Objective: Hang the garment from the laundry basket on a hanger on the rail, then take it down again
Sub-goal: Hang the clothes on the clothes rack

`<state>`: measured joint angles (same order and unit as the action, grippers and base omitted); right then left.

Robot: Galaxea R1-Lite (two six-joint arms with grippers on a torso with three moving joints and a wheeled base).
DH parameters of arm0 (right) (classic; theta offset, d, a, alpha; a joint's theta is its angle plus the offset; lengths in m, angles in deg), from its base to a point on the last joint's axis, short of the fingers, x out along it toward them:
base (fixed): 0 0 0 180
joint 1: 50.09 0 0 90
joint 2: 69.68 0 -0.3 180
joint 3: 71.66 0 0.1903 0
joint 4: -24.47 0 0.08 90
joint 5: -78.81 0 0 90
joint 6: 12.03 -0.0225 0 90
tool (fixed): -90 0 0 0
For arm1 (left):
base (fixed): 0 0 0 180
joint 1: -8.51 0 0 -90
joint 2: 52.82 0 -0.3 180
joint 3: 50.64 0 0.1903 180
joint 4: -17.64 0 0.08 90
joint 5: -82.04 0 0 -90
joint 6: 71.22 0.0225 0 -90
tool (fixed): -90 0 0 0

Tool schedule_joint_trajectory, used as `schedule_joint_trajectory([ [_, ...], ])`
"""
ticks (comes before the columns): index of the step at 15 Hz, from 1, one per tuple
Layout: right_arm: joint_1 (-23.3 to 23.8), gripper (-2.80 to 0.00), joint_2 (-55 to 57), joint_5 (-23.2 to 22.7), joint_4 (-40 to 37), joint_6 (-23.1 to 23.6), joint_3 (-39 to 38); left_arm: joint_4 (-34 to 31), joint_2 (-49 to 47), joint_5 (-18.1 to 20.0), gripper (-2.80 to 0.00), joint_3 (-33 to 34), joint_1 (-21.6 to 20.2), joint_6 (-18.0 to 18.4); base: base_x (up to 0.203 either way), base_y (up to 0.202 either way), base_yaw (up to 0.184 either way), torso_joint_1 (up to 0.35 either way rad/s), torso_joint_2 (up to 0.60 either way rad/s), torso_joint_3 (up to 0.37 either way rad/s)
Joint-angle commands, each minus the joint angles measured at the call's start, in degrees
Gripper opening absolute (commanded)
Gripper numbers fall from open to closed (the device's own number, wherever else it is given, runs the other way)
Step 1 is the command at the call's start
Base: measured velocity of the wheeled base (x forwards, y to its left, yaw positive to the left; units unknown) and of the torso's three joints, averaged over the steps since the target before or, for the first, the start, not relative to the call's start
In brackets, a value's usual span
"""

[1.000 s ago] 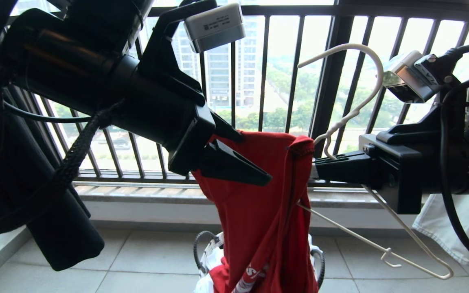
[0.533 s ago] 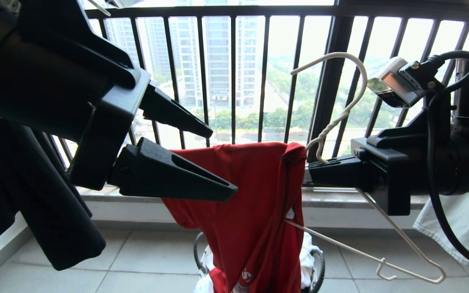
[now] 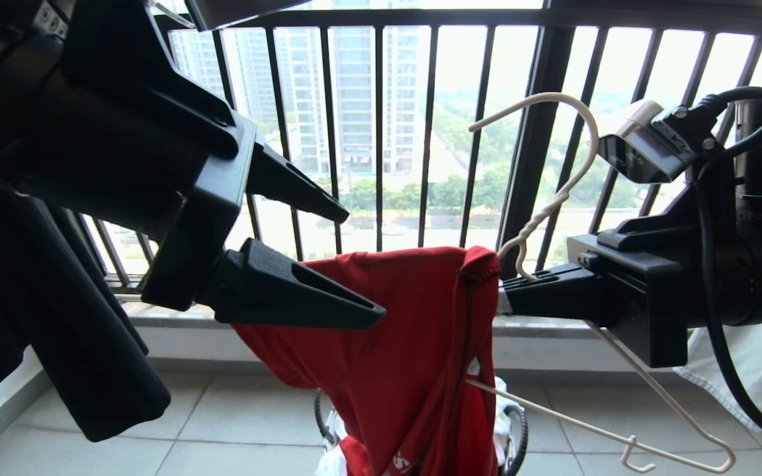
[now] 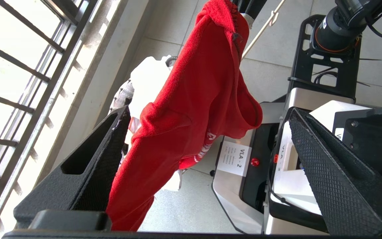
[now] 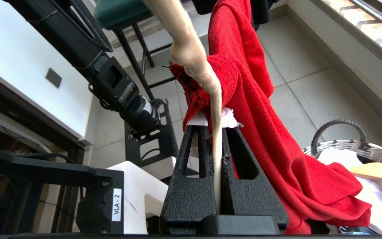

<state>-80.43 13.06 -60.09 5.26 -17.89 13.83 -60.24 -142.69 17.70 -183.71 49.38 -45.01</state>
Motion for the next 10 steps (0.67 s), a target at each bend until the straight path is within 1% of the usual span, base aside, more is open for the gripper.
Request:
schedule_joint_trajectory([
  [1,0.03,-2.8,0.21,-2.42,0.28,-1.86,0.27,0.19,-2.8,0.34,0.0,-0.84,-0.01,0.11,0.0,0.0,0.0,0.0,0.0,0.0],
  [2,0.2,-2.8,0.23,-2.87,0.41,-2.31,0.45,2.09,-3.68,0.35,0.0,-1.03,-0.14,-0.36,0.0,0.0,0.0,0.0,0.0,0.0],
  [5,0.78,-2.8,0.14,-2.87,0.5,-2.24,0.45,6.05,-7.5,0.58,0.0,-1.18,-2.29,-1.73,0.0,0.0,0.0,0.0,0.0,0.0],
  [7,1.34,-2.8,0.13,-2.87,0.59,-2.22,0.54,6.43,-9.34,0.53,0.0,-1.14,-2.46,-1.77,0.0,0.0,0.0,0.0,0.0,0.0],
  [10,1.66,-2.8,0.03,-2.78,0.59,-2.05,0.54,6.35,-9.41,0.61,0.0,-1.18,-2.38,-1.9,0.0,0.0,0.0,0.0,0.0,0.0],
])
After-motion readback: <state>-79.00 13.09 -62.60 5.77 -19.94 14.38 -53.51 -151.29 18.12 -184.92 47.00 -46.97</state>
